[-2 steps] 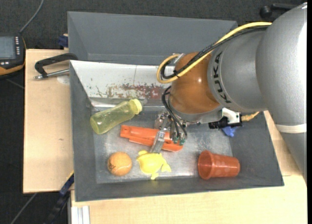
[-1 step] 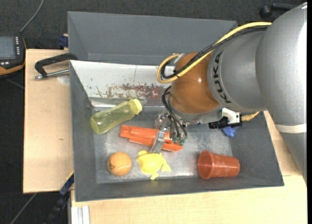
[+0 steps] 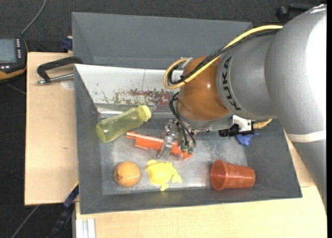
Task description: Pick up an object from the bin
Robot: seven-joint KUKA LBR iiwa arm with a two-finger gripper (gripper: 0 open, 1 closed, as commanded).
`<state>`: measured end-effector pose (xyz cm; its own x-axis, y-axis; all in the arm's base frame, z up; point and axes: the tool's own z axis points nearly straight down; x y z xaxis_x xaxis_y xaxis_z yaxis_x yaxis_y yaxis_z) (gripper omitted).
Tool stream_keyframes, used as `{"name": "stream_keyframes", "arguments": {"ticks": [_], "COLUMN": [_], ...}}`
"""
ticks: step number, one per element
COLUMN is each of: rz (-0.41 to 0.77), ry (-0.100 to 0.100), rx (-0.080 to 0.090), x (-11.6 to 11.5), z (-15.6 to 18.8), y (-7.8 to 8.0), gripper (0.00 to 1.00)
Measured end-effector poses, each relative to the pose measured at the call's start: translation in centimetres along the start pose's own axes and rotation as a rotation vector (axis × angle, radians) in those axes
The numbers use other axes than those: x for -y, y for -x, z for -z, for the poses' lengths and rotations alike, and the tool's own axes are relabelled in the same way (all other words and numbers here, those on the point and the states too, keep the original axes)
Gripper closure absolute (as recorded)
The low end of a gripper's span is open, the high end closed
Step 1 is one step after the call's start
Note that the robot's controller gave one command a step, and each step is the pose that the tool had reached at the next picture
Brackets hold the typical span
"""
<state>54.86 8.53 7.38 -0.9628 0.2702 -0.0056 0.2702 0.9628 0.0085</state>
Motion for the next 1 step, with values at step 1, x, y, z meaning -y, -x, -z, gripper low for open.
{"name": "stream_keyframes", "arguments": {"ticks": [1], "rz": [0.010], "ry": [0.001], "rx": [0.001], "x": [-0.05], "z": [-0.24], "y": [0.14], "gripper": [1.00]}}
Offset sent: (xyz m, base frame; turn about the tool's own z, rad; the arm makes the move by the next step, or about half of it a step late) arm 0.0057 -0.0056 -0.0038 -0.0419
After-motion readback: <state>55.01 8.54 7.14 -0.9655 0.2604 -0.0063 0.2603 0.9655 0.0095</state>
